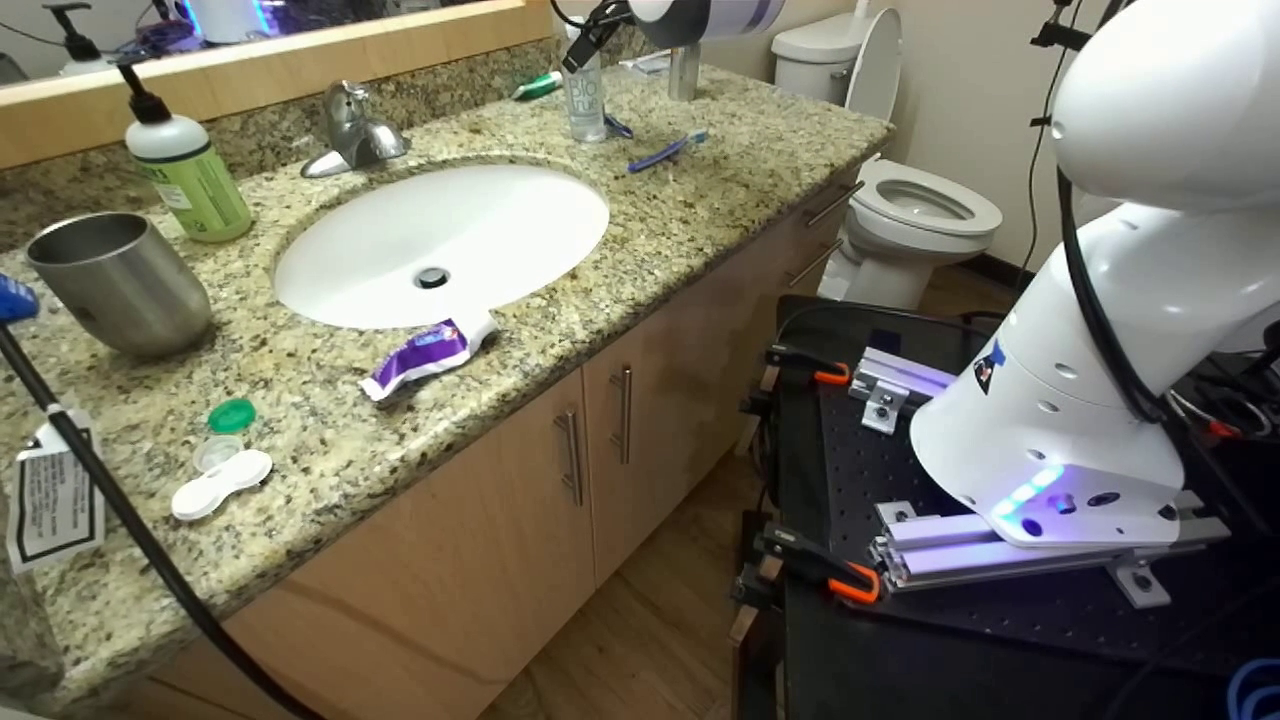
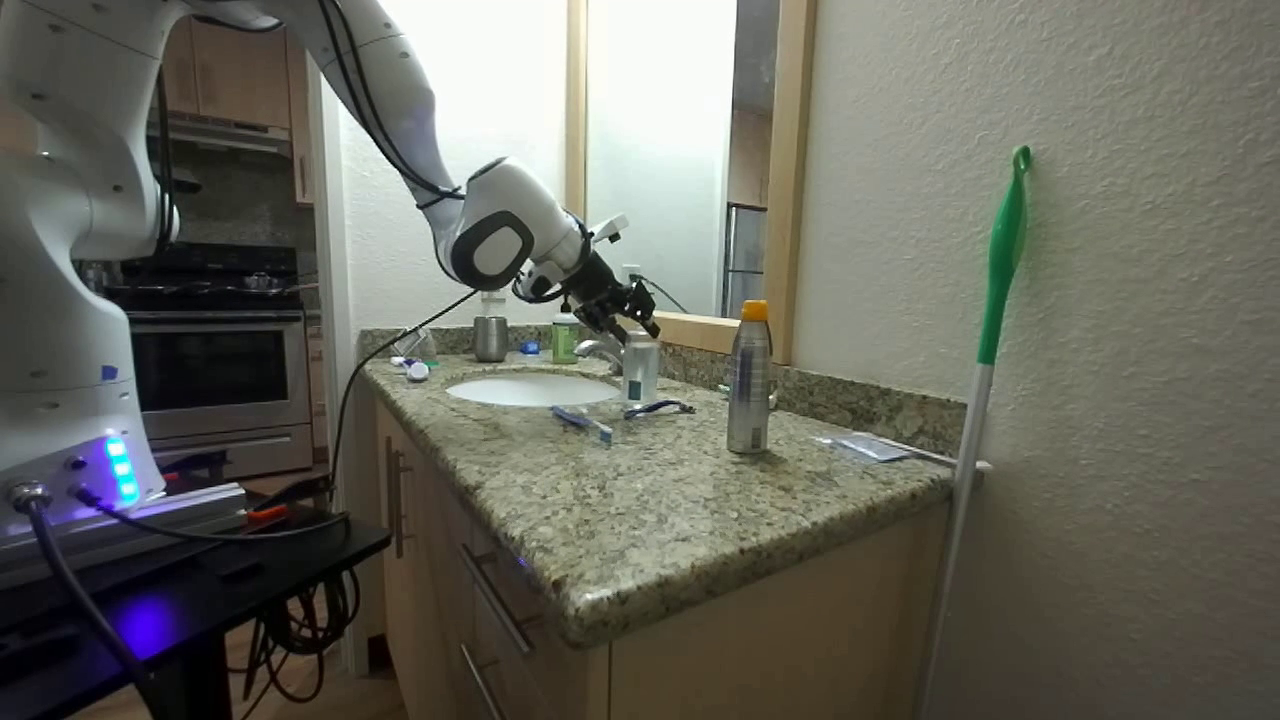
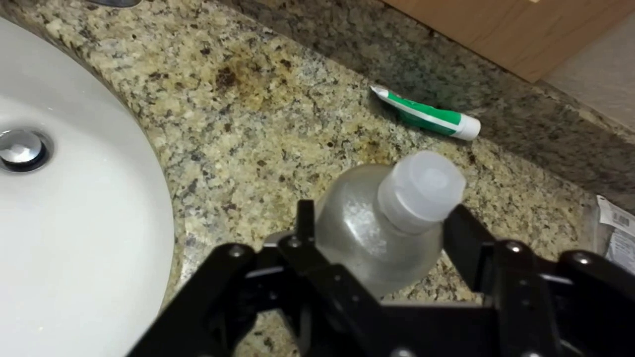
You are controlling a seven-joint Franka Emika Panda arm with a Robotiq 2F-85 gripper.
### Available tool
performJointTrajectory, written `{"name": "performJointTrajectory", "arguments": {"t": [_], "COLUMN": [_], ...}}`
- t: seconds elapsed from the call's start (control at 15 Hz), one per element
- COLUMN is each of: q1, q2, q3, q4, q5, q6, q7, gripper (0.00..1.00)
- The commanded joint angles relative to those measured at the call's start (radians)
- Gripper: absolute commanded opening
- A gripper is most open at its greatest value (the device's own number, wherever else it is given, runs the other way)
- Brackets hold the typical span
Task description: Place the toothbrush and the clear bottle on the right side of the counter
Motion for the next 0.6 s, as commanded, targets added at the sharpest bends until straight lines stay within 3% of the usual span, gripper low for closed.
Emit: {"name": "performJointTrajectory", "arguments": {"t": [0.0,0.27,0.53], "q1": [-0.039,-0.200,-0.480], "q2": [0.034,-0.015,-0.076], "q3": [0.057,0.241,0.507], "q4": [0.025,0.021,0.022], "q5": [-0.009,-0.008,-0.017], "q6": [-0.125,-0.222,-0.185], "q7": [0.039,0.049,0.031], "gripper": [0.98,1.00,1.00]}}
